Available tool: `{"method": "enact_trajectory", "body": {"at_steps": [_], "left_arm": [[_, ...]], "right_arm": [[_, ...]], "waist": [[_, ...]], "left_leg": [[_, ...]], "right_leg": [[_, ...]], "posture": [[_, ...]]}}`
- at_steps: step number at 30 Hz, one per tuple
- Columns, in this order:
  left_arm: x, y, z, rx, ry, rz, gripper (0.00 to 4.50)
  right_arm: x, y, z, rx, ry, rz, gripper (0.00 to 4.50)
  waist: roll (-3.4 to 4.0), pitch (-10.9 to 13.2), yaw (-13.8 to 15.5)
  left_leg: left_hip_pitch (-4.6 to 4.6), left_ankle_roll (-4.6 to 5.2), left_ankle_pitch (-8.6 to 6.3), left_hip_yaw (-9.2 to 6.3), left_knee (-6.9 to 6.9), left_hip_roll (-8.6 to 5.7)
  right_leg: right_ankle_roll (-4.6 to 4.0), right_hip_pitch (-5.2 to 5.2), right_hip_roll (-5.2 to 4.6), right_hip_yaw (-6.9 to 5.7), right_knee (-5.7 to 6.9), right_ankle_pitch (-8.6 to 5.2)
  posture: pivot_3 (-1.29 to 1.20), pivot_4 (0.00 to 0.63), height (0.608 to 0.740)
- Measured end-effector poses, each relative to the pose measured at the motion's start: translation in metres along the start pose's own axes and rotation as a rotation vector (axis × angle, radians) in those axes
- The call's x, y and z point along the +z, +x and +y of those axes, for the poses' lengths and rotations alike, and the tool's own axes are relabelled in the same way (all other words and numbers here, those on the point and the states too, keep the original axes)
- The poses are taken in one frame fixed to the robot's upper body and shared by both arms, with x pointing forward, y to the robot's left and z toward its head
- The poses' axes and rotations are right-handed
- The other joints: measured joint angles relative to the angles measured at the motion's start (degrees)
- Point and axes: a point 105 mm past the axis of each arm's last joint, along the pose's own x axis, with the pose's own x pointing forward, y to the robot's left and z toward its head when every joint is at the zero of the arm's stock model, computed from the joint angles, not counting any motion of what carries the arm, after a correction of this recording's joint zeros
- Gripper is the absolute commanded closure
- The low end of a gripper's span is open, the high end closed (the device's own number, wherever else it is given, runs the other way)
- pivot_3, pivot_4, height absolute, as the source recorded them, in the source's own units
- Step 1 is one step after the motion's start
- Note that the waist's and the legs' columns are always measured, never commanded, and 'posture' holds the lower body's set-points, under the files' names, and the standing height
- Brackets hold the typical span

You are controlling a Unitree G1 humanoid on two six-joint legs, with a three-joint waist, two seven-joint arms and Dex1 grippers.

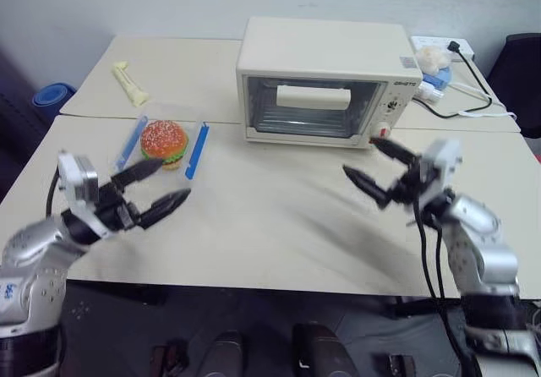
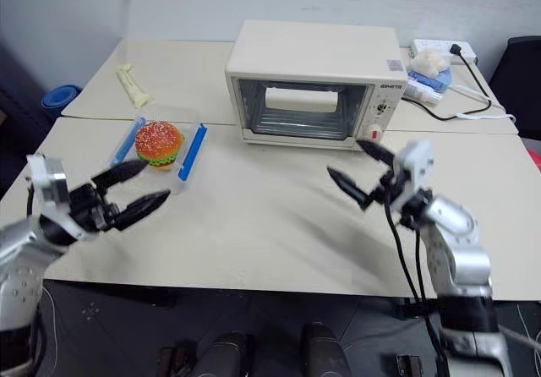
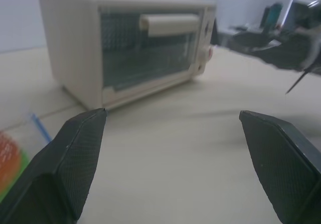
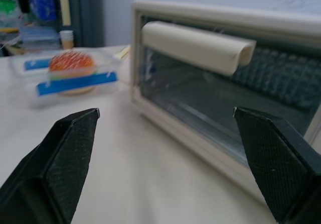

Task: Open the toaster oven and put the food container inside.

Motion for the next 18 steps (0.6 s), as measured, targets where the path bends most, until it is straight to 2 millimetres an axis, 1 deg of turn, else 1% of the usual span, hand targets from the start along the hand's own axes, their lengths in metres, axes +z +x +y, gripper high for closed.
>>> {"method": "enact_trajectory", "body": {"at_steps": [2, 4, 7, 10, 12, 14, 17, 18], "left_arm": [[0.003, 0.011, 0.001, -0.024, -0.010, -0.027, 0.00], [0.002, 0.019, 0.001, -0.032, -0.022, -0.048, 0.00], [-0.005, 0.023, -0.001, -0.036, -0.039, -0.038, 0.00], [-0.008, 0.023, 0.000, -0.024, -0.049, -0.036, 0.00], [-0.011, 0.022, 0.001, -0.002, -0.057, -0.031, 0.00], [-0.014, 0.021, 0.002, 0.017, -0.067, -0.028, 0.00], [-0.017, 0.017, 0.011, 0.066, -0.077, -0.024, 0.00], [-0.017, 0.016, 0.014, 0.082, -0.077, -0.024, 0.19]], "right_arm": [[0.001, 0.017, -0.008, -0.002, 0.001, 0.012, 0.04], [-0.002, 0.032, -0.008, 0.017, 0.009, 0.024, 0.04], [-0.007, 0.048, -0.005, 0.035, 0.033, 0.031, 0.04], [-0.004, 0.059, 0.000, 0.051, 0.042, 0.008, 0.04], [-0.001, 0.060, 0.004, 0.069, 0.040, -0.007, 0.04], [0.000, 0.057, 0.009, 0.089, 0.042, -0.012, 0.04], [-0.008, 0.039, 0.023, 0.149, 0.028, 0.009, 0.04], [-0.011, 0.034, 0.027, 0.166, 0.026, 0.021, 0.01]], "waist": [[0.00, 0.0, -0.1], [0.00, 0.0, -0.2], [0.00, 0.0, -0.7], [0.00, 0.0, -1.3], [0.00, 0.0, -1.3], [0.00, 0.0, -1.3], [0.00, 0.0, -1.2], [0.00, 0.0, -1.2]], "left_leg": [[-0.07, -0.02, 0.01, 0.04, 0.01, -0.01], [-0.16, 0.00, 0.00, 0.05, -0.01, -0.01], [-0.24, 0.05, -0.04, 0.07, -0.03, -0.03], [-0.29, 0.07, -0.06, 0.05, -0.01, -0.05], [-0.29, 0.08, -0.06, 0.04, 0.01, -0.05], [-0.29, 0.07, -0.06, 0.01, 0.02, -0.04], [-0.27, 0.06, -0.05, 0.01, 0.01, -0.03], [-0.27, 0.06, -0.05, 0.01, 0.04, -0.03]], "right_leg": [[0.00, -0.05, 0.00, 0.01, -0.03, 0.00], [0.00, -0.10, 0.00, 0.01, 0.02, 0.00], [0.02, -0.12, -0.02, 0.01, 0.03, 0.01], [0.03, -0.12, -0.04, 0.01, -0.02, 0.02], [0.03, -0.11, -0.04, 0.00, -0.02, 0.02], [0.03, -0.11, -0.03, -0.02, -0.01, 0.02], [0.03, -0.12, -0.02, -0.02, -0.03, 0.02], [0.03, -0.11, -0.02, -0.02, -0.03, 0.02]], "posture": [[0.00, 0.150, 0.740], [0.00, 0.150, 0.740], [0.00, 0.150, 0.740], [0.00, 0.150, 0.740], [0.00, 0.150, 0.740], [0.00, 0.150, 0.740], [0.00, 0.150, 0.740], [0.00, 0.150, 0.740]]}}
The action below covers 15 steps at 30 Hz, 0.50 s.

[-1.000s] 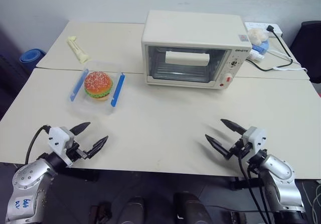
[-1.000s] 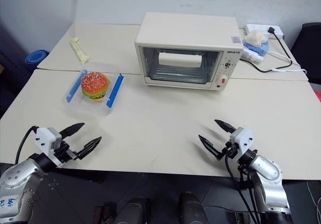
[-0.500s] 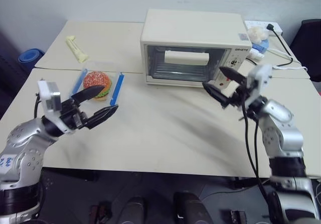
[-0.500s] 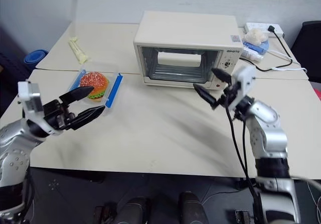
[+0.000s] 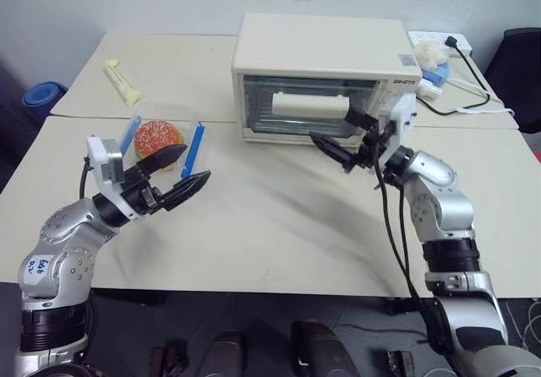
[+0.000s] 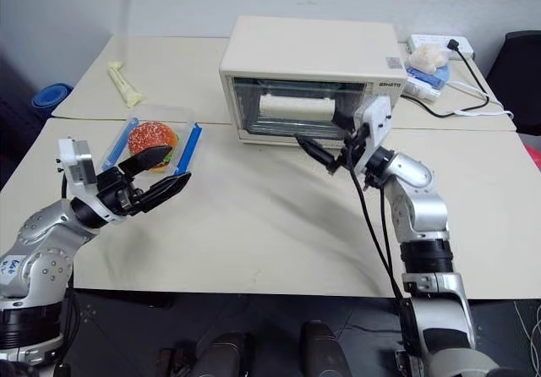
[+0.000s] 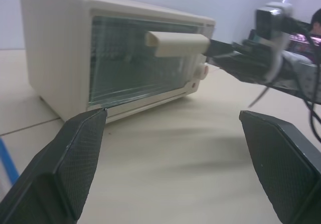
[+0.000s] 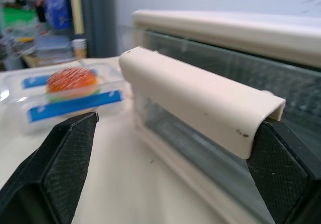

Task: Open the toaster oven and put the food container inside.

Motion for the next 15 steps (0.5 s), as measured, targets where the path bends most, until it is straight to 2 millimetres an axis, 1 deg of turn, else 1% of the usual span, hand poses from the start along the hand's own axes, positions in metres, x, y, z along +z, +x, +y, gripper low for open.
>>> {"method": "enact_trajectory", "body": {"at_steps": [2, 4, 7, 8, 11, 14, 15], "left_arm": [[0.003, 0.003, 0.010, 0.032, -0.009, -0.008, 0.56], [0.007, 0.009, 0.019, 0.056, -0.006, -0.019, 1.19], [0.014, 0.029, 0.031, 0.073, 0.001, -0.049, 2.16], [0.015, 0.039, 0.034, 0.068, 0.006, -0.057, 2.43], [0.012, 0.073, 0.039, 0.045, 0.022, -0.052, 3.43], [0.006, 0.099, 0.038, 0.011, 0.033, -0.030, 4.30], [0.004, 0.108, 0.036, -0.014, 0.033, -0.019, 4.49]], "right_arm": [[-0.009, -0.012, 0.012, 0.042, -0.018, 0.043, 0.00], [-0.019, -0.020, 0.020, 0.074, -0.029, 0.079, 0.00], [-0.028, -0.025, 0.028, 0.099, -0.048, 0.116, 0.00], [-0.030, -0.026, 0.029, 0.101, -0.055, 0.119, 0.00], [-0.030, -0.025, 0.030, 0.105, -0.086, 0.117, 0.00], [-0.028, -0.024, 0.031, 0.103, -0.103, 0.105, 0.00], [-0.028, -0.024, 0.031, 0.101, -0.110, 0.106, 0.00]], "waist": [[0.00, 0.0, 0.0], [0.00, 0.0, 0.0], [0.00, 0.0, -0.1], [0.00, 0.0, 0.0], [0.00, 0.0, -0.1], [-0.01, 0.0, -0.2], [-0.01, 0.0, -0.2]], "left_leg": [[0.03, 0.01, 0.00, 0.01, 0.09, -0.01], [0.05, 0.01, 0.00, 0.04, 0.17, -0.03], [0.09, -0.01, 0.02, 0.06, 0.26, -0.03], [0.13, -0.02, 0.03, 0.07, 0.27, -0.04], [0.11, -0.06, 0.04, 0.11, 0.30, -0.05], [0.09, -0.06, 0.04, 0.19, 0.28, -0.05], [0.08, -0.06, 0.04, 0.20, 0.27, -0.05]], "right_leg": [[0.00, 0.01, 0.00, 0.01, -0.02, 0.00], [0.01, 0.03, 0.00, 0.03, 0.03, 0.00], [0.03, 0.04, 0.02, 0.04, 0.15, 0.01], [0.03, 0.04, 0.02, 0.04, 0.24, 0.01], [0.03, 0.00, 0.04, 0.01, 0.38, 0.01], [0.03, -0.06, 0.06, -0.02, 0.48, 0.02], [0.03, -0.07, 0.07, -0.04, 0.47, 0.02]], "posture": [[0.00, 0.150, 0.740], [0.00, 0.150, 0.740], [0.00, 0.150, 0.740], [0.00, 0.150, 0.740], [0.00, 0.150, 0.740], [0.00, 0.150, 0.740], [0.00, 0.150, 0.740]]}}
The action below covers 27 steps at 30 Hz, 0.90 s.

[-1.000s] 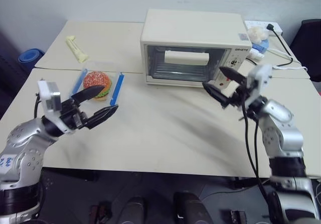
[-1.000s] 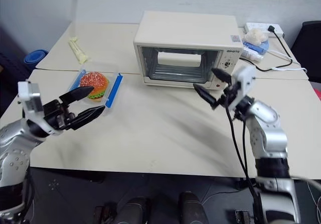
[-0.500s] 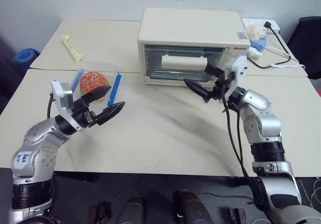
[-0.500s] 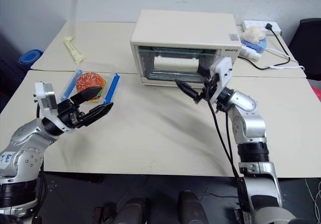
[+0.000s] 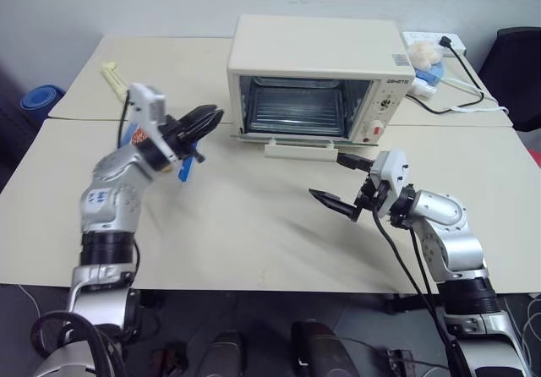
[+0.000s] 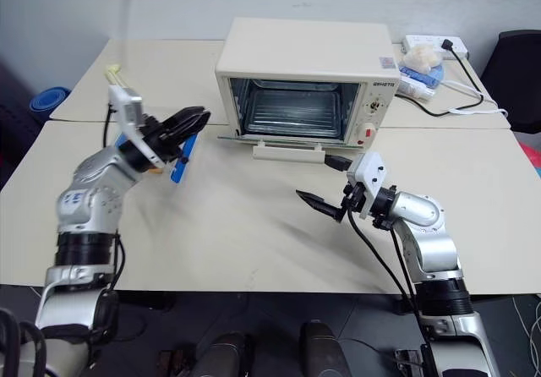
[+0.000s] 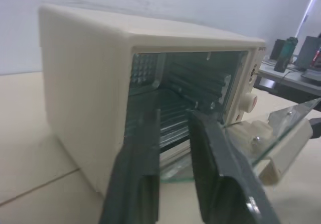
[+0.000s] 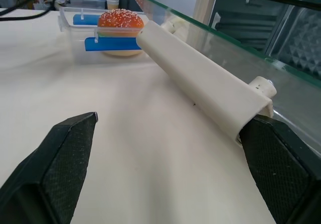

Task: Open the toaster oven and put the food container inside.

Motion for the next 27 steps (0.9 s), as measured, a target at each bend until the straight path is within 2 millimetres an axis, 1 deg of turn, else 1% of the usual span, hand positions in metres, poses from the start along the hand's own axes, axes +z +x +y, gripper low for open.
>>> {"method": "enact_trajectory", "body": {"at_steps": [2, 4, 7, 10, 12, 14, 16, 17, 19, 20, 22, 25, 27], "left_arm": [[-0.004, 0.008, -0.001, -0.016, 0.022, 0.024, 4.49], [-0.009, 0.015, 0.003, -0.010, 0.049, 0.051, 4.49], [-0.013, 0.019, -0.001, -0.057, 0.070, 0.080, 4.49], [-0.019, 0.018, -0.005, -0.106, 0.069, 0.110, 4.49], [-0.025, 0.018, -0.010, -0.146, 0.087, 0.149, 4.49], [-0.033, 0.012, -0.013, -0.171, 0.107, 0.189, 4.49], [-0.043, 0.010, -0.020, -0.198, 0.124, 0.230, 4.49], [-0.053, 0.008, -0.025, -0.207, 0.132, 0.261, 4.49], [-0.070, 0.004, -0.029, -0.202, 0.124, 0.313, 4.49], [-0.081, 0.002, -0.032, -0.194, 0.117, 0.342, 4.49], [-0.096, 0.000, -0.038, -0.186, 0.115, 0.380, 4.49], [-0.095, 0.002, -0.042, -0.175, 0.160, 0.380, 4.49], [-0.096, 0.001, -0.043, -0.166, 0.171, 0.380, 4.49]], "right_arm": [[0.000, 0.000, 0.000, -0.004, -0.011, -0.003, 0.00], [-0.001, -0.002, 0.000, -0.018, -0.021, -0.001, 0.00], [-0.009, -0.013, 0.005, -0.042, -0.020, 0.012, 0.00], [-0.024, -0.035, 0.012, -0.083, -0.006, 0.057, 0.00], [-0.033, -0.054, 0.016, -0.125, 0.000, 0.091, 0.00], [-0.040, -0.071, 0.019, -0.161, 0.007, 0.129, 0.00], [-0.043, -0.087, 0.021, -0.210, 0.014, 0.154, 0.00], [-0.043, -0.098, 0.022, -0.247, 0.018, 0.165, 0.00], [-0.043, -0.110, 0.022, -0.293, 0.019, 0.180, 0.00], [-0.041, -0.115, 0.020, -0.317, 0.017, 0.179, 0.00], [-0.034, -0.120, 0.017, -0.351, -0.001, 0.163, 0.00], [-0.022, -0.123, 0.010, -0.387, -0.032, 0.134, 0.00], [-0.020, -0.123, 0.007, -0.402, -0.030, 0.126, 0.00]], "waist": [[0.00, 0.0, 0.0], [0.00, 0.0, 0.1], [-0.01, 0.0, 0.3], [-0.01, 0.0, 0.5], [-0.01, 0.0, 0.7], [-0.01, 0.0, 1.0], [-0.01, 0.0, 1.3], [-0.01, 0.0, 1.5], [-0.01, 0.0, 1.7], [-0.01, 0.0, 1.7], [-0.01, 0.0, 1.7], [0.00, 0.0, 1.7], [0.00, 0.0, 1.7]], "left_leg": [[0.00, 0.00, 0.00, 0.04, -0.02, 0.00], [-0.01, 0.00, 0.00, 0.03, 0.02, 0.00], [-0.03, 0.01, -0.01, -0.02, 0.02, -0.03], [-0.08, 0.05, -0.03, -0.03, 0.12, -0.10], [-0.06, 0.08, -0.05, -0.06, 0.18, -0.12], [0.00, 0.11, -0.07, 0.01, 0.22, -0.14], [0.05, 0.13, -0.07, -0.01, 0.22, -0.13], [0.07, 0.13, -0.07, -0.03, 0.22, -0.12], [0.08, 0.13, -0.07, -0.02, 0.24, -0.12], [0.08, 0.13, -0.07, -0.01, 0.27, -0.13], [0.07, 0.14, -0.07, -0.02, 0.28, -0.12], [0.10, 0.14, -0.07, -0.03, 0.28, -0.10], [0.10, 0.14, -0.07, -0.03, 0.28, -0.10]], "right_leg": [[0.00, -0.03, 0.00, 0.00, 0.00, 0.00], [0.00, -0.02, 0.00, -0.03, -0.02, 0.00], [0.00, 0.00, -0.04, 0.01, 0.00, 0.00], [0.02, 0.00, -0.08, 0.02, 0.01, 0.01], [0.02, 0.06, -0.09, 0.04, -0.05, 0.01], [0.03, 0.07, -0.09, 0.08, -0.09, 0.02], [0.04, 0.11, -0.09, 0.14, -0.08, 0.01], [0.04, 0.13, -0.08, 0.19, -0.08, 0.01], [0.04, 0.15, -0.08, 0.25, -0.07, 0.02], [0.04, 0.16, -0.08, 0.27, -0.07, 0.02], [0.05, 0.15, -0.08, 0.27, -0.06, 0.02], [0.05, 0.17, -0.07, 0.26, -0.05, 0.02], [0.05, 0.17, -0.07, 0.26, -0.04, 0.02]], "posture": [[0.00, 0.150, 0.740], [0.00, 0.150, 0.740], [0.00, 0.150, 0.740], [0.00, 0.150, 0.740], [0.00, 0.150, 0.740], [0.00, 0.150, 0.740], [0.00, 0.150, 0.740], [0.00, 0.150, 0.740], [0.00, 0.150, 0.740], [0.00, 0.150, 0.740], [0.00, 0.150, 0.740], [0.00, 0.150, 0.740], [0.00, 0.150, 0.740]]}}
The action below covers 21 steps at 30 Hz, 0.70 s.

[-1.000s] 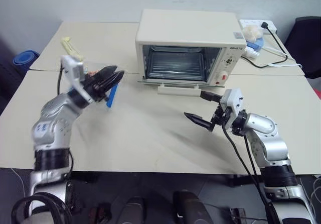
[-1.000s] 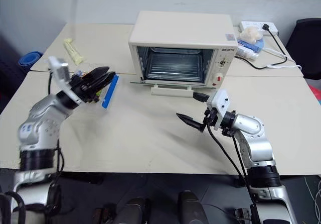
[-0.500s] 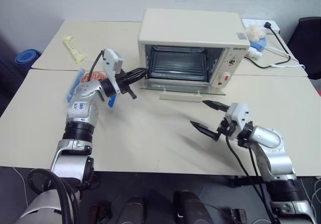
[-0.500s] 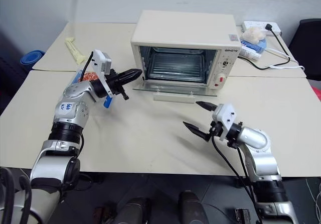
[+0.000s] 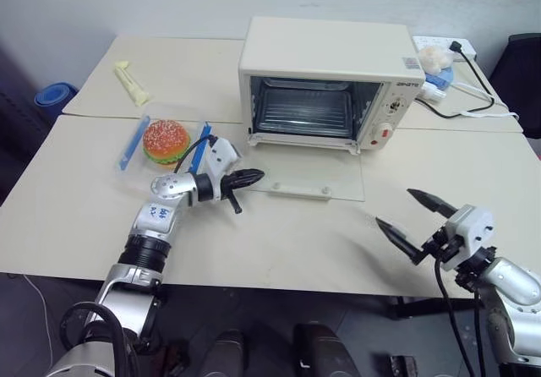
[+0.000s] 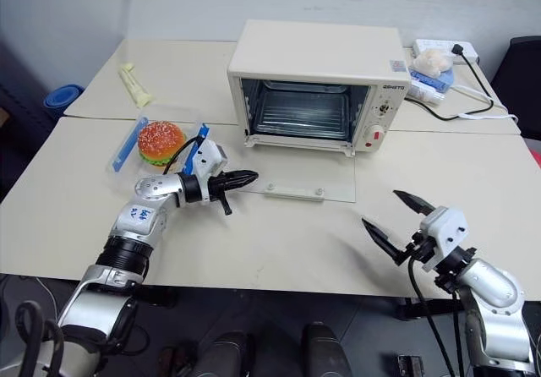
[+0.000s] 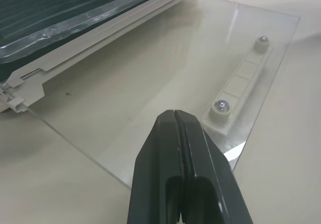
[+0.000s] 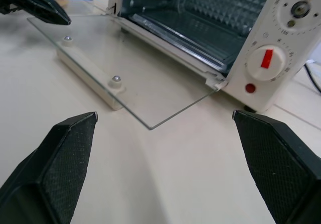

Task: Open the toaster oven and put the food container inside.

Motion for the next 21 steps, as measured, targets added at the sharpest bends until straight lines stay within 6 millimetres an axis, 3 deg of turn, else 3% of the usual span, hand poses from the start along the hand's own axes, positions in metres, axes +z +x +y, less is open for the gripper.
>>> {"method": "enact_trajectory", "body": {"at_steps": [1, 4, 7, 12, 16, 21], "left_arm": [[0.000, -0.001, -0.002, 0.004, 0.001, -0.008, 4.49], [0.002, -0.003, -0.015, 0.016, -0.088, -0.093, 3.67], [0.015, -0.026, -0.017, 0.069, -0.135, -0.175, 2.78], [0.026, -0.117, -0.004, 0.285, -0.162, -0.217, 1.26], [0.016, -0.192, -0.006, 0.514, -0.161, -0.156, 0.09], [-0.020, -0.284, -0.013, 0.891, -0.283, -0.063, 0.04]], "right_arm": [[0.001, 0.002, 0.000, 0.003, 0.017, -0.008, 0.00], [0.014, 0.011, 0.005, 0.061, 0.078, -0.074, 0.00], [0.036, 0.026, 0.011, 0.137, 0.061, -0.163, 0.00], [0.052, 0.042, 0.023, 0.243, 0.034, -0.237, 0.00], [0.056, 0.052, 0.037, 0.348, 0.016, -0.285, 0.00], [0.059, 0.060, 0.049, 0.425, 0.006, -0.347, 0.00]], "waist": [[0.00, 0.0, 0.0], [0.00, 0.0, 0.0], [0.00, 0.0, -0.4], [0.00, 0.0, -1.0], [0.00, 0.0, -1.2], [0.00, 0.0, -0.7]], "left_leg": [[0.00, 0.00, 0.00, 0.01, 0.00, 0.00], [-0.04, 0.00, 0.00, -0.03, 0.00, 0.04], [-0.02, -0.02, 0.00, -0.03, -0.02, 0.15], [0.02, -0.07, -0.04, -0.09, -0.10, 0.24], [0.02, 0.14, -0.17, -0.09, -0.10, 0.23], [0.04, 0.27, -0.25, -0.15, -0.10, 0.24]], "right_leg": [[0.00, 0.00, 0.00, 0.01, -0.01, 0.00], [0.00, -0.02, -0.01, -0.01, 0.00, 0.00], [0.00, -0.02, 0.06, -0.01, -0.02, 0.00], [-0.04, 0.00, 0.07, -0.04, -0.07, -0.02], [-0.05, 0.06, 0.05, -0.04, -0.20, -0.03], [-0.06, 0.19, 0.02, -0.11, -0.42, -0.03]], "posture": [[0.00, 0.150, 0.740], [0.00, 0.150, 0.740], [0.00, 0.150, 0.740], [0.00, 0.150, 0.740], [0.00, 0.150, 0.740], [0.00, 0.150, 0.740]]}}
